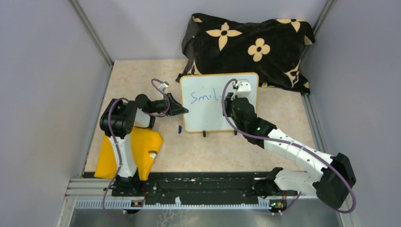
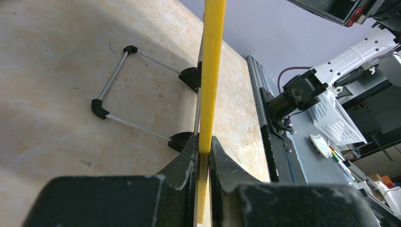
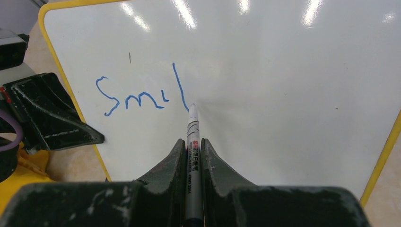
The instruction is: Write a sentence on the whiteboard
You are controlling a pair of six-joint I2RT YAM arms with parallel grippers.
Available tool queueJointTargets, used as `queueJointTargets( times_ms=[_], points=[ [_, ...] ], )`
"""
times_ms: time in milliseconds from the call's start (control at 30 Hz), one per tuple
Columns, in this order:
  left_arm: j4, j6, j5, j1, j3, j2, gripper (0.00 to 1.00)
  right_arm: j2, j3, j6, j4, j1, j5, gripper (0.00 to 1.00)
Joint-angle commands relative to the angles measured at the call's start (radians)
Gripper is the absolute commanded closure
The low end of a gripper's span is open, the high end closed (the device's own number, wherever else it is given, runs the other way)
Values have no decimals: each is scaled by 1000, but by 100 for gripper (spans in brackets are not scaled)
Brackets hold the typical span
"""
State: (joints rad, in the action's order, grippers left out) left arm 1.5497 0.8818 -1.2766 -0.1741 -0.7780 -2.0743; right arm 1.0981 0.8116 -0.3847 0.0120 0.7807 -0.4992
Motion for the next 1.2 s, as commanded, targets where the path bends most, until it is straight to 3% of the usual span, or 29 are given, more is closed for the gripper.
queueJointTargets(
  times_ms=[0, 1167],
  points=[
    [241, 8, -6, -10, -7, -41, 100, 20, 42, 20, -65, -9, -9, 100],
    [241, 6, -8, -10, -6, -42, 100, 29, 54, 37, -42, -43, -72, 100]
  ],
)
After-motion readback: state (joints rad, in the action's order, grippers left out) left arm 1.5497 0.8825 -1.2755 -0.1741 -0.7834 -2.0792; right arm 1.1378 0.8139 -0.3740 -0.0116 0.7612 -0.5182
